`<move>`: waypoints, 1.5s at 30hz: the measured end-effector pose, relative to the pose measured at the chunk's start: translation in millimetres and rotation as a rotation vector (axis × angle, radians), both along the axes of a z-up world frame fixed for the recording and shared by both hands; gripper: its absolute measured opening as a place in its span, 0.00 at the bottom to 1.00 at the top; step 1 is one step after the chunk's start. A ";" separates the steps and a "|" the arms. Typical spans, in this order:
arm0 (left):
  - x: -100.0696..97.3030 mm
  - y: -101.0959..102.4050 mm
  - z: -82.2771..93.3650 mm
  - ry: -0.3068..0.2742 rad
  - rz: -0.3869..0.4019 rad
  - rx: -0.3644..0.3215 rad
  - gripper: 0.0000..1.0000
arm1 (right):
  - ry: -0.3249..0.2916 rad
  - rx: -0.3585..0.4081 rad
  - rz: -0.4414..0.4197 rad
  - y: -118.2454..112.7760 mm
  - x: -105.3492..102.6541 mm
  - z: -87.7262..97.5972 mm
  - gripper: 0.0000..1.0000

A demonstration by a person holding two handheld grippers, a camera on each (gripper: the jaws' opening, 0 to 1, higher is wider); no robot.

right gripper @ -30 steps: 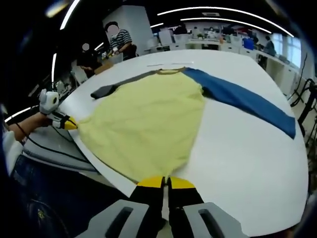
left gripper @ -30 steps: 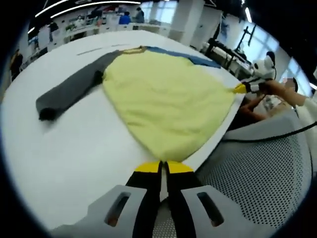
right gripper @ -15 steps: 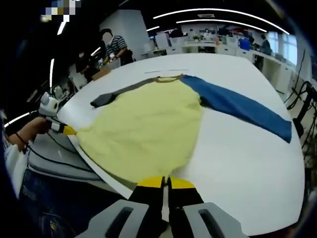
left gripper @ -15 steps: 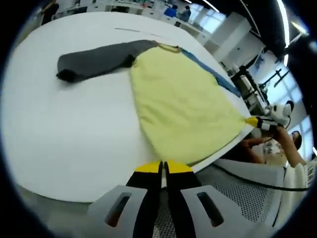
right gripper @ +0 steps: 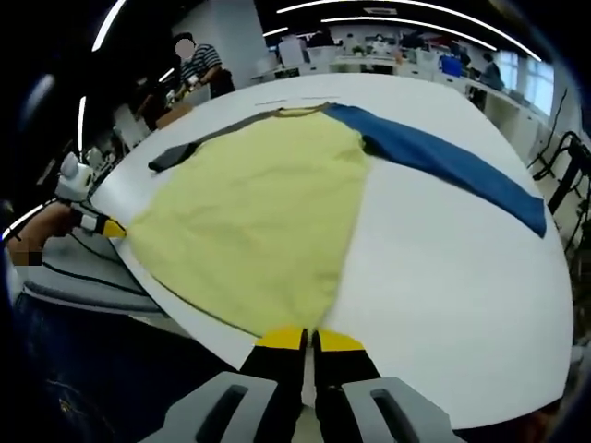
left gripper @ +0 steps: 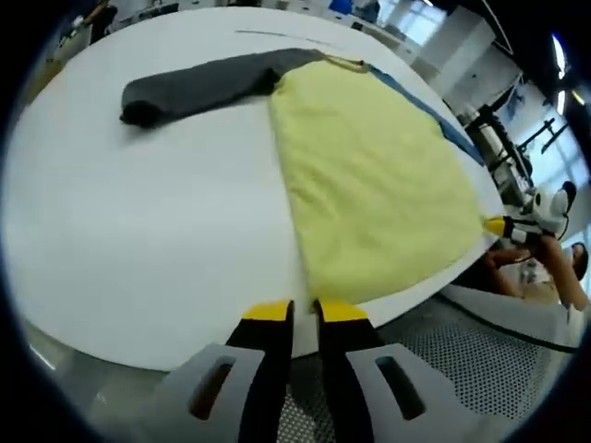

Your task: Fold the garment on the visible template until the final outline fits inside the template.

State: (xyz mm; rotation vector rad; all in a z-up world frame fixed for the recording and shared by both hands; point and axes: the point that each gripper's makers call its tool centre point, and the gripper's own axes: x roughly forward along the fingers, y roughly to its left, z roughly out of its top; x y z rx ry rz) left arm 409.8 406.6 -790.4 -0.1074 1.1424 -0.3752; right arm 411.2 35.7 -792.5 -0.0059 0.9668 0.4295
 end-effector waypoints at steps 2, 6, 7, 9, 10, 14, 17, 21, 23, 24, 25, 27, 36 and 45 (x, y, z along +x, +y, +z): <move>1.6 -1.8 1.3 -0.027 -0.038 0.003 0.11 | 0.003 0.003 -0.003 0.1 0.4 0.5 0.00; 4.0 -5.9 4.9 -0.064 -0.077 0.003 0.17 | -0.009 -0.003 0.004 -0.7 1.6 2.3 0.01; 4.9 -7.3 6.1 -0.076 -0.087 -0.001 0.18 | -0.016 0.005 0.006 -0.1 2.4 4.6 0.02; 5.7 -9.0 8.6 -0.093 -0.098 -0.005 0.22 | -0.036 0.022 0.008 1.6 5.0 9.2 0.06; 6.7 -9.4 9.3 -0.104 -0.108 -0.007 0.24 | -0.064 0.035 0.012 3.0 8.6 13.5 0.09; 17.8 -15.4 20.8 -0.231 -0.168 -0.026 0.35 | -0.107 0.064 0.003 4.5 15.7 23.6 0.26; 24.8 -17.5 30.5 -0.325 -0.176 -0.050 0.44 | -0.186 0.102 -0.016 4.8 28.4 37.6 0.43; 28.7 -17.1 39.2 -0.391 -0.191 -0.066 0.50 | -0.238 0.125 -0.025 3.3 39.6 51.4 0.61; 31.2 -18.0 43.5 -0.414 -0.187 -0.082 0.55 | -0.256 0.123 -0.028 1.6 44.2 56.5 0.65; 32.5 -18.8 45.9 -0.428 -0.190 -0.092 0.57 | -0.259 0.121 -0.028 0.8 45.5 57.3 0.68; 33.9 -18.8 48.6 -0.444 -0.188 -0.098 0.59 | -0.264 0.115 -0.030 -1.4 48.1 59.3 0.70; 36.2 -19.4 51.7 -0.466 -0.192 -0.104 0.62 | -0.278 0.103 -0.030 -6.6 53.4 62.6 0.75; 46.1 -28.8 70.6 -0.583 -0.213 -0.148 0.73 | -0.295 0.061 -0.071 -36.3 74.9 66.9 0.90; 52.3 -33.8 77.5 -0.616 -0.230 -0.173 0.88 | -0.325 0.122 -0.197 -72.8 102.1 78.8 0.94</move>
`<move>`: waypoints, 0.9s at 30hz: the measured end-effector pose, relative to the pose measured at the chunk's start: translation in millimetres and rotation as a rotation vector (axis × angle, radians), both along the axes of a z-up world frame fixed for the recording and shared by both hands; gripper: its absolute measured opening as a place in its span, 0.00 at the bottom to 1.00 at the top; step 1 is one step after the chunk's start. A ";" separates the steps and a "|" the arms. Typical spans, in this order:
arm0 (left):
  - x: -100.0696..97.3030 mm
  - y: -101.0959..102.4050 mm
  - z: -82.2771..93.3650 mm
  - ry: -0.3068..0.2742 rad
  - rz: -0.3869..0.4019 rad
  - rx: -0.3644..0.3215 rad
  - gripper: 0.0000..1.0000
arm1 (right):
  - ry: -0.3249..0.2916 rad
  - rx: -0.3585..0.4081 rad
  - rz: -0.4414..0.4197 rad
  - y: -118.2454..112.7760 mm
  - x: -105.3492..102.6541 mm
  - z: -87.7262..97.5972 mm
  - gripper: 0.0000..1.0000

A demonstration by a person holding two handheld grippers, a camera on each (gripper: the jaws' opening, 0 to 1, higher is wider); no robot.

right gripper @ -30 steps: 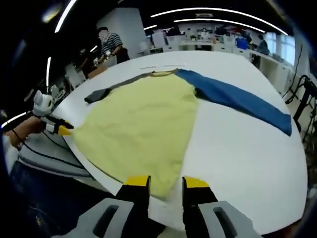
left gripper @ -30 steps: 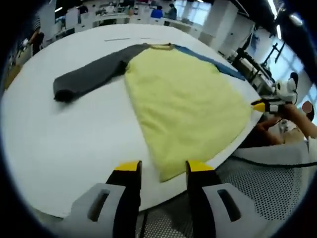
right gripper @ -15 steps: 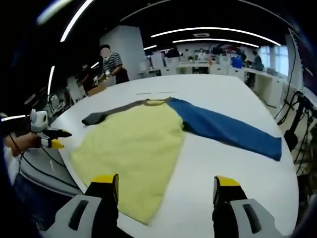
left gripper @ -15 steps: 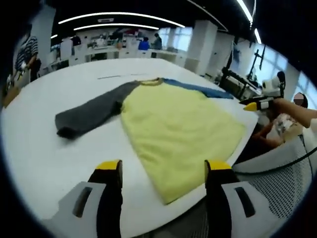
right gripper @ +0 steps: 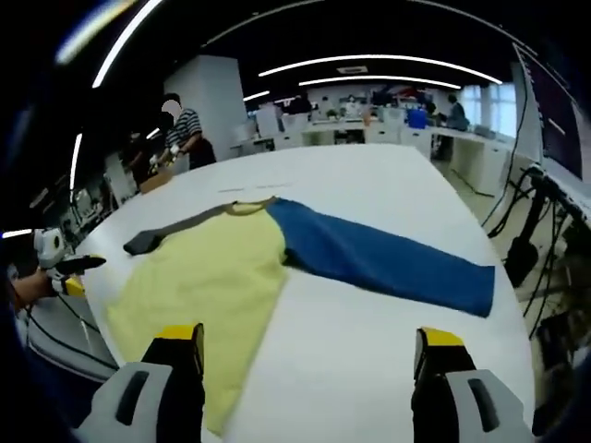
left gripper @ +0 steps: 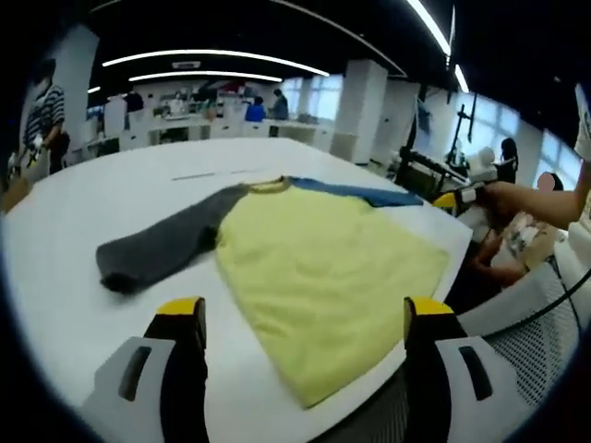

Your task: Fold the garment on the visible template until the final outline fits inside the template.

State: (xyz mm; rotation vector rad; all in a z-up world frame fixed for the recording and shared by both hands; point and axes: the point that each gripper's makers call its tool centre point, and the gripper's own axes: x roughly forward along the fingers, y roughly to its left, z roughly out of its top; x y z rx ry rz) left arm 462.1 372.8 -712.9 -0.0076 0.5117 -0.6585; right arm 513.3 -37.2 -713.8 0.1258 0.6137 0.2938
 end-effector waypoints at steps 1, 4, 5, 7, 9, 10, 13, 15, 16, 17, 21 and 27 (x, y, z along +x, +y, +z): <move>0.1 -0.9 0.3 -0.002 -0.005 0.000 0.89 | 0.000 0.004 -0.007 -3.7 2.3 1.0 0.95; 0.6 -2.5 1.5 -0.009 -0.012 0.002 0.92 | -0.002 0.007 -0.044 -20.0 9.8 3.2 0.95; 0.5 -3.9 2.2 -0.012 -0.017 0.003 0.93 | -0.001 0.008 -0.051 -23.9 11.5 3.3 0.95; 1.2 -5.3 3.7 -0.022 -0.024 0.002 0.94 | 0.002 0.014 -0.079 -35.8 16.1 2.4 0.95; 1.3 -6.7 4.4 -0.027 -0.032 0.006 0.96 | 0.006 0.010 -0.101 -46.2 19.6 1.0 0.94; 1.3 -7.8 4.5 -0.029 -0.037 0.007 0.98 | 0.008 0.009 -0.105 -47.7 19.8 0.9 0.94; 0.6 -10.1 4.7 -0.032 -0.053 0.012 0.99 | 0.025 0.007 -0.136 -58.9 23.1 -1.2 0.93; 1.3 -11.5 4.5 -0.039 -0.062 0.022 0.99 | 0.033 -0.008 -0.140 -64.0 25.6 -3.2 0.92; 2.0 -12.0 4.3 -0.042 -0.064 0.032 0.99 | 0.038 -0.016 -0.144 -66.4 26.4 -4.3 0.92; 2.7 -12.9 4.6 -0.048 -0.068 0.039 0.99 | 0.045 -0.020 -0.147 -69.0 27.9 -5.7 0.91; 4.6 -14.3 6.1 -0.053 -0.070 0.042 0.99 | 0.057 -0.019 -0.175 -78.9 33.6 -10.4 0.87; 6.8 -15.7 10.1 -0.059 -0.062 0.045 0.99 | 0.100 -0.042 -0.257 -105.5 42.9 -26.2 0.74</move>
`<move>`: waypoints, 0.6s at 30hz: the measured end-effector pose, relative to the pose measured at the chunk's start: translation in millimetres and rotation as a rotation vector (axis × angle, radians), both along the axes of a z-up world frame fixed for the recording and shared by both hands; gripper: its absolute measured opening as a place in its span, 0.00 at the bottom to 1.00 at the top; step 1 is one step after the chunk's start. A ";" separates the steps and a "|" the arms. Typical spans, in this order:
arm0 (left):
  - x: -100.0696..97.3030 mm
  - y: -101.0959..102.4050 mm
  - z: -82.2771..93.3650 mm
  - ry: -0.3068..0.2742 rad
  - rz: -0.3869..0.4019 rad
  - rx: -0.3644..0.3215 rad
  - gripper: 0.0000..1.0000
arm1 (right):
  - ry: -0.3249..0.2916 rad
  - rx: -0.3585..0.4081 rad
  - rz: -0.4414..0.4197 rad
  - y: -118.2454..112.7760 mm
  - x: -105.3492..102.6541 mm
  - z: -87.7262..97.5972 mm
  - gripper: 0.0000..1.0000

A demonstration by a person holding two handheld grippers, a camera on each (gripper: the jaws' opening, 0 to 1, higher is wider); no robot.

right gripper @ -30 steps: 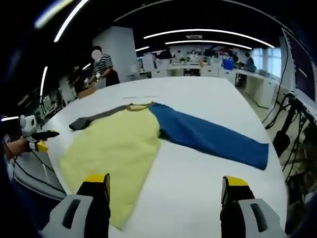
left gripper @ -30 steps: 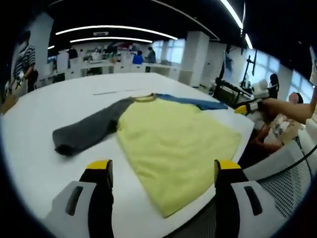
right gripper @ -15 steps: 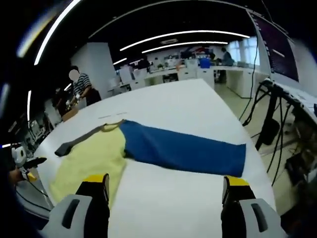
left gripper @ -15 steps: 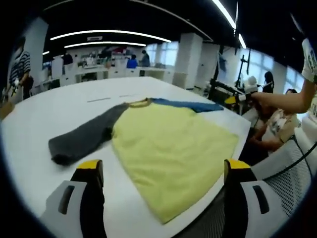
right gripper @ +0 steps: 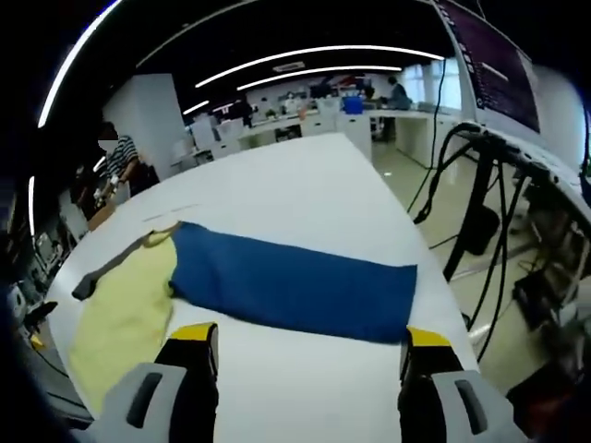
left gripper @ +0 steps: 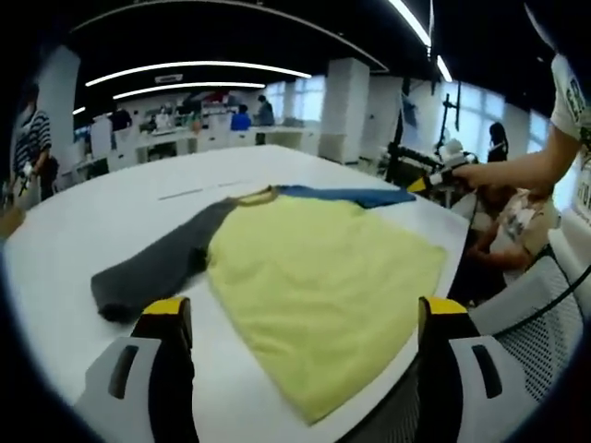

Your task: Fold the garment on the visible template until the final outline fits inside the template.

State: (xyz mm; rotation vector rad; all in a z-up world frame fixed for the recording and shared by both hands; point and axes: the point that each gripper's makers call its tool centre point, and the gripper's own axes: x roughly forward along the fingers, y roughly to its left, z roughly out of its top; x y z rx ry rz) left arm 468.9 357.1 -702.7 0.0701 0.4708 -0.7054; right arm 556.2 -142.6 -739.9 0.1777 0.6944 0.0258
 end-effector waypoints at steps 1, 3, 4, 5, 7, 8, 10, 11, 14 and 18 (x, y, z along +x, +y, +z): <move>0.8 0.5 0.9 -0.006 0.003 0.011 0.98 | 0.020 0.008 -0.018 -9.9 3.5 -5.4 0.71; 1.5 0.8 2.1 -0.013 0.001 0.021 0.96 | 0.019 0.004 -0.018 -15.3 8.2 -7.5 0.67; 2.2 0.5 3.6 -0.016 0.002 0.024 0.96 | 0.017 -0.008 -0.029 -23.4 13.7 -9.9 0.65; 2.9 0.6 4.2 -0.017 0.004 0.024 0.96 | 0.022 -0.012 -0.034 -23.9 14.7 -10.9 0.63; 3.9 0.4 4.7 -0.016 0.006 0.023 0.95 | 0.042 -0.027 -0.052 -33.1 17.4 -16.0 0.57; 4.3 0.4 4.8 -0.016 0.007 0.024 0.95 | 0.043 -0.029 -0.053 -35.4 19.3 -16.9 0.55; 5.5 -0.9 5.7 -0.015 0.012 0.023 0.95 | 0.043 -0.034 -0.072 -50.3 27.8 -22.8 0.51; 6.4 -1.0 5.9 -0.015 0.015 0.023 0.95 | 0.046 -0.049 -0.077 -58.0 31.3 -25.9 0.50; 9.0 -0.6 6.7 -0.019 0.021 0.020 0.95 | 0.058 -0.079 -0.092 -52.9 26.1 -25.9 0.45; 10.4 -1.0 8.8 -0.022 0.023 0.017 0.95 | 0.088 -0.097 -0.103 -57.0 23.5 -34.1 0.40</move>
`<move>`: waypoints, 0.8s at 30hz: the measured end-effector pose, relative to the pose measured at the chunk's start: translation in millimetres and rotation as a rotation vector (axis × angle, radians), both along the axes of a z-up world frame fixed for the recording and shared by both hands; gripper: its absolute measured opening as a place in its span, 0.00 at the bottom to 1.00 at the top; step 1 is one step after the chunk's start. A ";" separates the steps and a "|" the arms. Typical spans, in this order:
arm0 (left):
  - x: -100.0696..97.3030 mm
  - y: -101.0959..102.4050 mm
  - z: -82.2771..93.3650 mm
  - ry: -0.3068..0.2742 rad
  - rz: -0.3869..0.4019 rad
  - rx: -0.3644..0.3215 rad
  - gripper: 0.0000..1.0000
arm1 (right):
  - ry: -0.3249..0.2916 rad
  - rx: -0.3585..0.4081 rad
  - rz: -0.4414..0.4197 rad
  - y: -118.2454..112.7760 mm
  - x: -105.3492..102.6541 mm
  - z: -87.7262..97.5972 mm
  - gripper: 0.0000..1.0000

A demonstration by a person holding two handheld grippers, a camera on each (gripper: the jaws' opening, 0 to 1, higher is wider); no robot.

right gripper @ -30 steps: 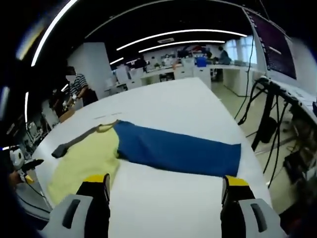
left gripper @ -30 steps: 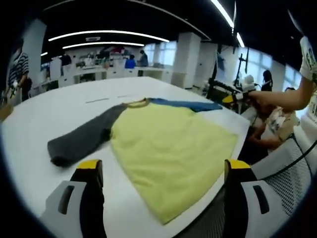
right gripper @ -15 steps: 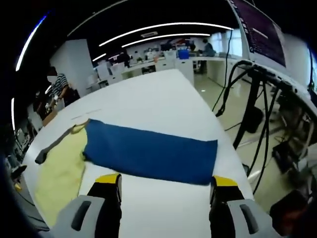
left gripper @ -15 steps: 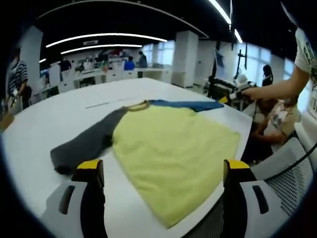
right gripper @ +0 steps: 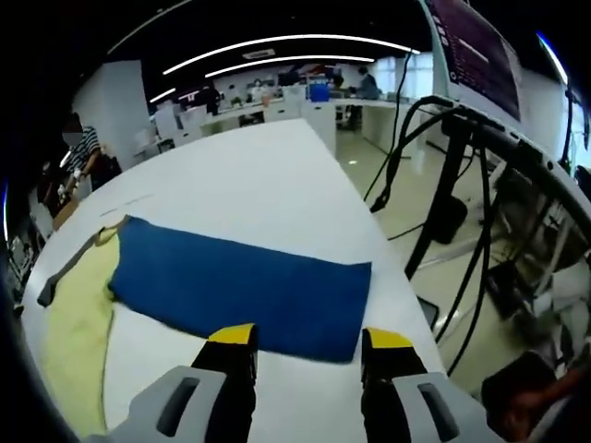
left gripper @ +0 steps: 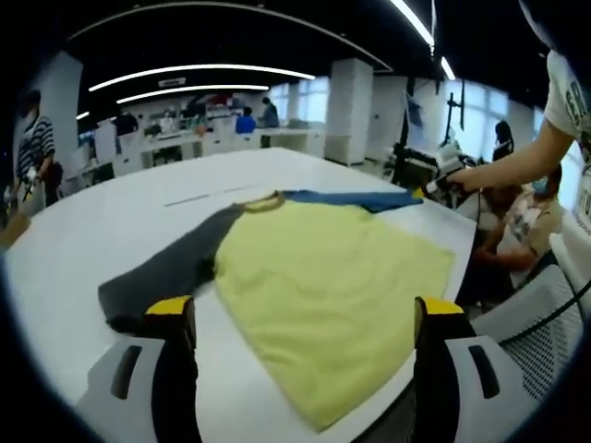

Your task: Fold the garment on the visible template until the final outline fits inside the template.

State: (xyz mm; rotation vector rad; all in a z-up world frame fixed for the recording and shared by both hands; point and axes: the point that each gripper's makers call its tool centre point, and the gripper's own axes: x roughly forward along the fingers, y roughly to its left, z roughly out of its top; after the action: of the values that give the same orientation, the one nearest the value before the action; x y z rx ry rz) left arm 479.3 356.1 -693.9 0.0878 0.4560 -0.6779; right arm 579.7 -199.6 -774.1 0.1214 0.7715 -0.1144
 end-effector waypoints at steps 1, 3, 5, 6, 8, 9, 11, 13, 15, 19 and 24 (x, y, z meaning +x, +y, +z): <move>0.2 0.5 -0.1 0.001 0.001 0.002 0.95 | 0.008 -0.010 0.002 -1.2 0.1 -2.6 0.38; 0.8 2.2 -0.2 0.001 0.004 0.002 0.95 | 0.017 -0.027 0.000 -3.0 -0.1 -5.0 0.34; 1.9 5.0 -0.9 0.005 0.021 0.003 0.95 | 0.030 -0.034 -0.010 -6.5 0.0 -7.6 0.31; 2.2 5.9 -1.1 0.005 0.025 0.004 0.94 | 0.034 -0.044 -0.010 -7.4 0.2 -8.9 0.31; 2.1 6.4 -1.2 0.005 0.028 0.009 0.94 | 0.039 -0.051 -0.028 -8.9 -1.1 -10.2 0.30; 1.9 6.5 -1.2 0.005 0.028 0.013 0.93 | 0.046 -0.055 -0.030 -10.5 -1.3 -11.4 0.29; 1.4 6.2 -1.5 0.008 0.026 0.017 0.93 | 0.050 -0.058 -0.040 -11.0 -1.2 -11.3 0.27; 1.1 5.9 -1.3 0.006 0.024 0.024 0.93 | 0.073 -0.051 -0.067 -13.1 -2.7 -11.3 0.24; 1.5 7.2 -1.6 0.005 0.028 0.026 0.93 | 0.083 -0.051 -0.074 -10.6 -5.0 -9.3 0.19; 1.9 9.2 -2.8 0.004 0.032 0.025 0.94 | 0.094 -0.046 -0.083 -10.9 -6.3 -8.1 0.19; -0.2 8.2 -2.8 0.003 0.027 0.031 0.94 | 0.096 -0.042 -0.118 -14.9 -7.6 -6.3 0.12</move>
State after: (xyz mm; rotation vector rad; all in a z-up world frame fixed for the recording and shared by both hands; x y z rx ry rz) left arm 479.1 364.3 -696.7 0.1102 0.4698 -0.6446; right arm 572.1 -214.5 -780.3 0.1217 0.8572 -0.2496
